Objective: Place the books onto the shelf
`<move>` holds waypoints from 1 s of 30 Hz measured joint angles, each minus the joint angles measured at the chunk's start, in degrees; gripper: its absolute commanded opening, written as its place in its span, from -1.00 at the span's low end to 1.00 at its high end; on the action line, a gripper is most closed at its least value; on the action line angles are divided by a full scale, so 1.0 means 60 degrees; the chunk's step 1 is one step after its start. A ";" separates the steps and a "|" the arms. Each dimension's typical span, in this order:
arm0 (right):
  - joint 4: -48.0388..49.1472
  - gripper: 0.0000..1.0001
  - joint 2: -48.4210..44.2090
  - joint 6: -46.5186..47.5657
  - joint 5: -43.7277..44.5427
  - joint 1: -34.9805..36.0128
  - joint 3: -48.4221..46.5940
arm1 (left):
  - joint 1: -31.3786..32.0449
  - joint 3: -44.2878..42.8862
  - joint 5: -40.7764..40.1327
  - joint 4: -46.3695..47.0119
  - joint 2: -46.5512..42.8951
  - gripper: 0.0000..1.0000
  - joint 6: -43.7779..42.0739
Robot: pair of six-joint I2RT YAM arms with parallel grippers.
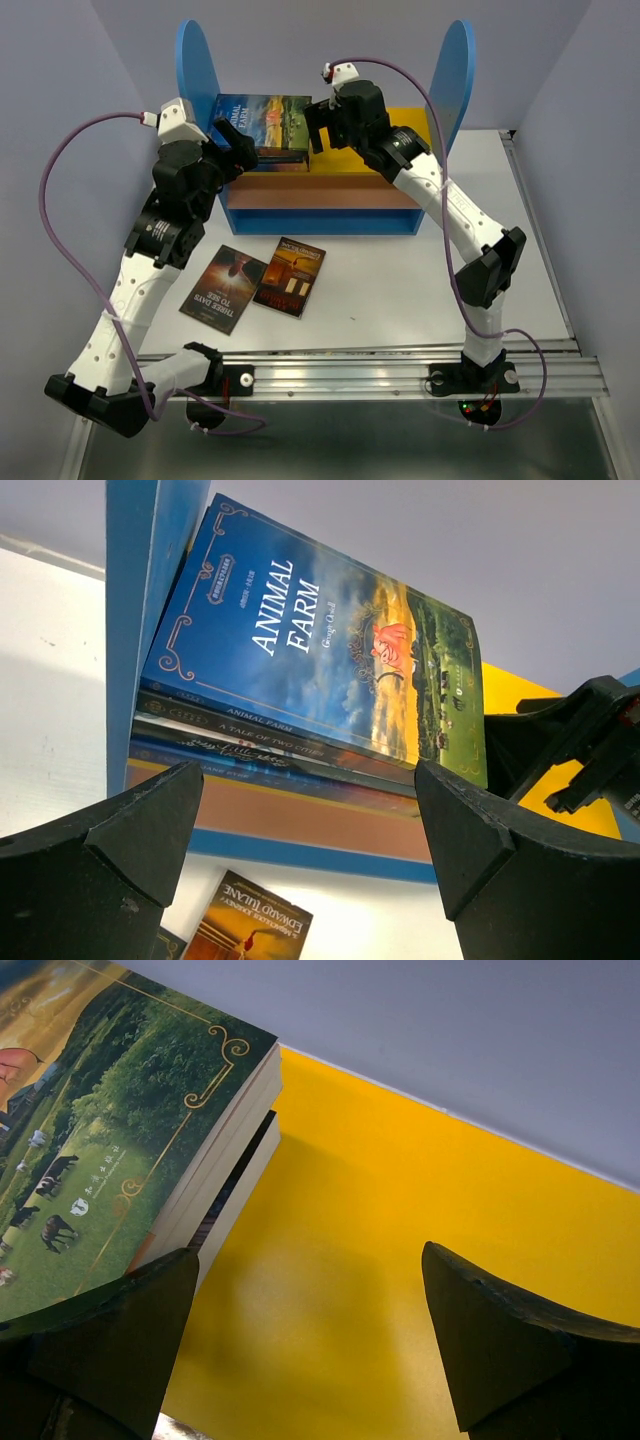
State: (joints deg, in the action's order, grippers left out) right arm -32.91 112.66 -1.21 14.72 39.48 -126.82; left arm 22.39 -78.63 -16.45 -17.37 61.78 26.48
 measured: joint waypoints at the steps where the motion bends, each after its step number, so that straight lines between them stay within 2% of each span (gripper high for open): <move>1: 0.0004 1.00 0.0018 0.0011 0.0007 -0.0004 0.0000 | 0.0000 0.0029 0.0000 0.0004 -0.0004 0.98 0.0000; 22: 0.0222 1.00 0.0084 0.0448 0.0361 0.0022 0.0029 | 0.0000 0.0306 -0.0018 -0.0229 -0.0135 0.98 0.0149; 26: 0.0408 1.00 -0.0364 0.0299 0.1129 0.0127 0.0769 | 0.0000 0.0772 -0.0055 -0.0521 -0.0612 0.98 0.0463; 30: 0.0623 1.00 -0.1912 -0.0368 0.1963 0.0215 0.2812 | -0.0004 0.1745 0.0102 -0.0801 -0.1377 0.98 0.0984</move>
State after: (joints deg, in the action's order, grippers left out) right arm -29.17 101.19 -3.42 26.50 40.77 -109.95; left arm 22.37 -68.16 -15.84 -22.17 53.52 32.38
